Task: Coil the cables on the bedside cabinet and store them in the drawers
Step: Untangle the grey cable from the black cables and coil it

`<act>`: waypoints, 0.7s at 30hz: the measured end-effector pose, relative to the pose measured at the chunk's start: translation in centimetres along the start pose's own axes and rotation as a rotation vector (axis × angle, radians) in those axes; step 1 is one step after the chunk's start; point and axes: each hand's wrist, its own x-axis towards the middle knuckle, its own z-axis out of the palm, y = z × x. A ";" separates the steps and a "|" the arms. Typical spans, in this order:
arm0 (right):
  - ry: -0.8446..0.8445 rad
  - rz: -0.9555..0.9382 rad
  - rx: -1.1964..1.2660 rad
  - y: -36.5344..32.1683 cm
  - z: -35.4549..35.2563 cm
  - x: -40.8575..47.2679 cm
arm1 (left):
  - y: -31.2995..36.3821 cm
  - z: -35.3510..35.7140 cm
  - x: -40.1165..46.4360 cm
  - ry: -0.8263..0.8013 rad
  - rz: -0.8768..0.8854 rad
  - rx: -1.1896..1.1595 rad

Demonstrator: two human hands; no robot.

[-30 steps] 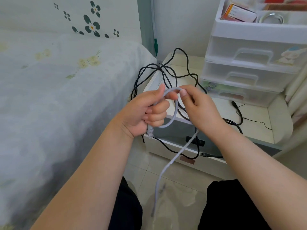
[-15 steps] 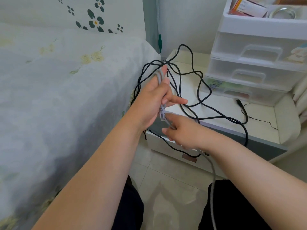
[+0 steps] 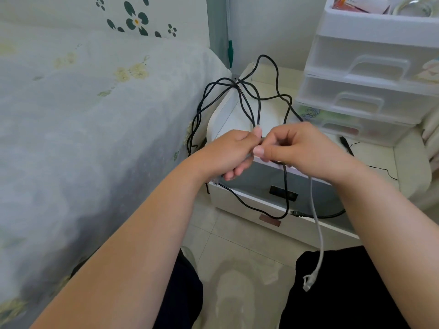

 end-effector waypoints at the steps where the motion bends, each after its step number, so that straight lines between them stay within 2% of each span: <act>1: 0.042 -0.023 0.016 -0.1 -0.2 0.0 | 0.1 0.0 0.0 -0.050 -0.013 -0.120; 4: 0.177 -0.063 0.032 -0.1 -0.3 0.4 | 0.2 0.1 0.1 -0.188 -0.055 -0.424; 9: 0.233 -0.112 0.088 0.6 0.2 0.7 | 0.2 -0.6 0.0 -0.382 -0.053 -0.744; 11: 0.276 -0.128 0.095 0.8 0.0 0.9 | 0.4 -0.8 -0.2 -0.387 -0.060 -0.774; 17: 0.321 -0.128 0.222 1.0 0.4 1.1 | 1.0 -0.2 -0.5 -0.267 -0.038 -0.768; 21: 0.370 -0.140 0.228 1.0 1.6 1.4 | 0.8 -0.3 -0.2 -0.384 0.023 -0.979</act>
